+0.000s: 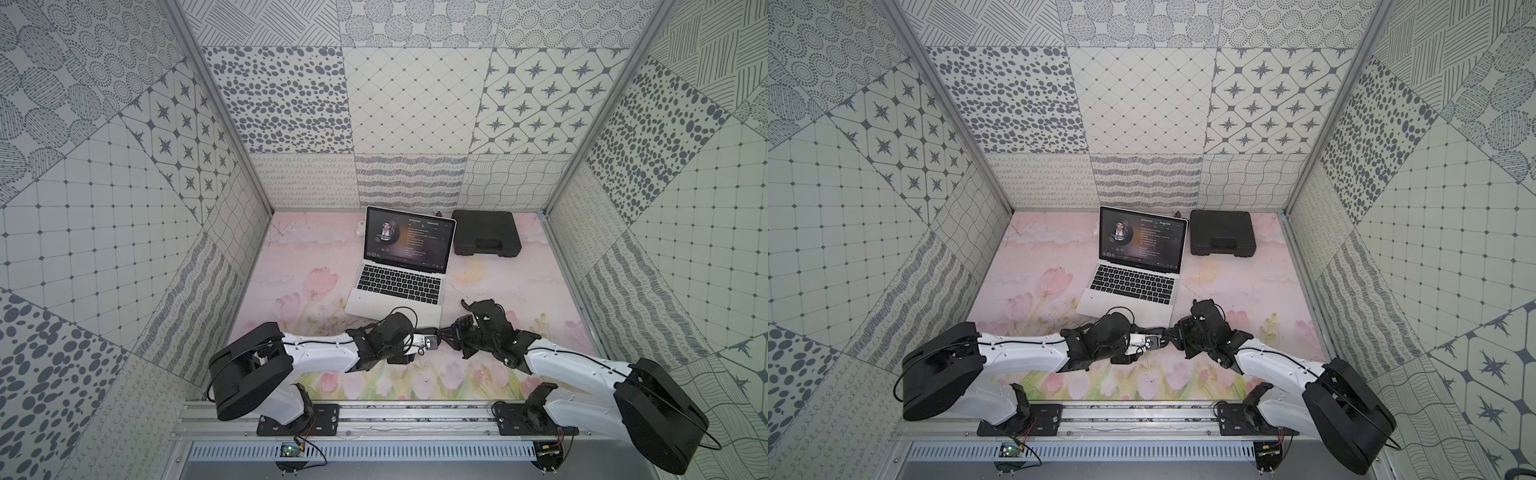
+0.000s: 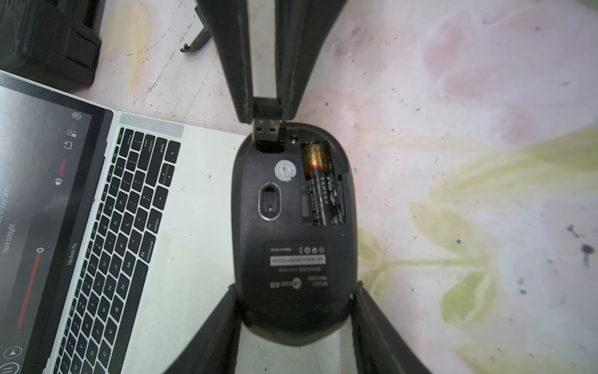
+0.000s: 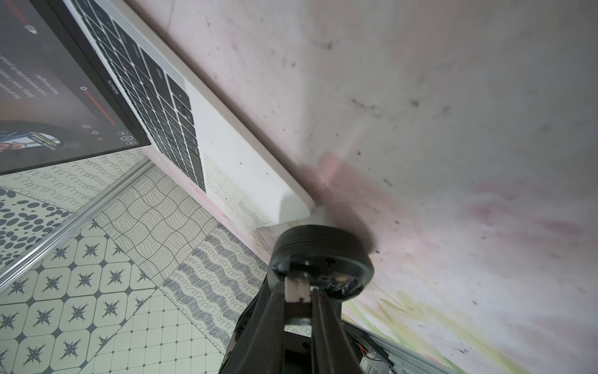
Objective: Remove the wireless mouse receiver from the laptop
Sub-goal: Place the USB plug on the mouse.
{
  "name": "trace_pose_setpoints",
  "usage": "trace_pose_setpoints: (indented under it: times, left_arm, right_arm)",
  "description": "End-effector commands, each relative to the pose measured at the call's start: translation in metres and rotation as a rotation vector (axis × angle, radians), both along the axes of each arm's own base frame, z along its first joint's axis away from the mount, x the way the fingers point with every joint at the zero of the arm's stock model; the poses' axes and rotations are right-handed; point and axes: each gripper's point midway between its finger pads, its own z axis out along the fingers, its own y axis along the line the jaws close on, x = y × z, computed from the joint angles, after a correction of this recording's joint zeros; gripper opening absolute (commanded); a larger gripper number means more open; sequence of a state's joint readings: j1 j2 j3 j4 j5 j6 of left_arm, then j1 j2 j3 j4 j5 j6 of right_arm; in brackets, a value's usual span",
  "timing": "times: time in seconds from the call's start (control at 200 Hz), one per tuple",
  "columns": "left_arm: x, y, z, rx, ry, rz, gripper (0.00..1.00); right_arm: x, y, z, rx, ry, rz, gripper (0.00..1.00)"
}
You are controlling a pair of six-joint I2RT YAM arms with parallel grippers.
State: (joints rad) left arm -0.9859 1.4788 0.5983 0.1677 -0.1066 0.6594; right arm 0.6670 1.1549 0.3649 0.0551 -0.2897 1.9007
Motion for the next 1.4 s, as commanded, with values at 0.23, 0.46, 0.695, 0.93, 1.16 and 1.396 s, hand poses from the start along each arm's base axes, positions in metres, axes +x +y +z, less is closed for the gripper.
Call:
trace_pose_setpoints:
  times: [0.23,0.46,0.695,0.93,1.16,1.396]
  left_arm:
    - [-0.003,-0.004,0.001,-0.010,-0.009,-0.027,0.18]
    - [-0.001,-0.004,0.002,-0.012,-0.012,-0.021,0.18]
    - [-0.002,-0.005,0.005,-0.019,-0.014,-0.024,0.18]
    - [-0.002,-0.007,0.005,-0.024,-0.007,-0.028,0.18]
    - [-0.003,-0.007,0.007,-0.027,-0.013,-0.031,0.18]
    - [-0.005,-0.011,0.008,-0.037,-0.005,-0.044,0.18]
  right_arm:
    - [0.003,0.003,0.003,0.003,-0.020,0.007,0.00]
    - [0.000,0.004,0.001,-0.005,-0.014,0.017,0.00]
    - [-0.003,0.003,-0.004,-0.013,-0.003,0.013,0.00]
    - [0.000,0.009,-0.003,-0.022,-0.008,0.024,0.00]
    - [-0.003,0.012,-0.016,-0.025,0.024,0.033,0.00]
    - [0.000,0.016,-0.010,-0.030,0.012,0.047,0.00]
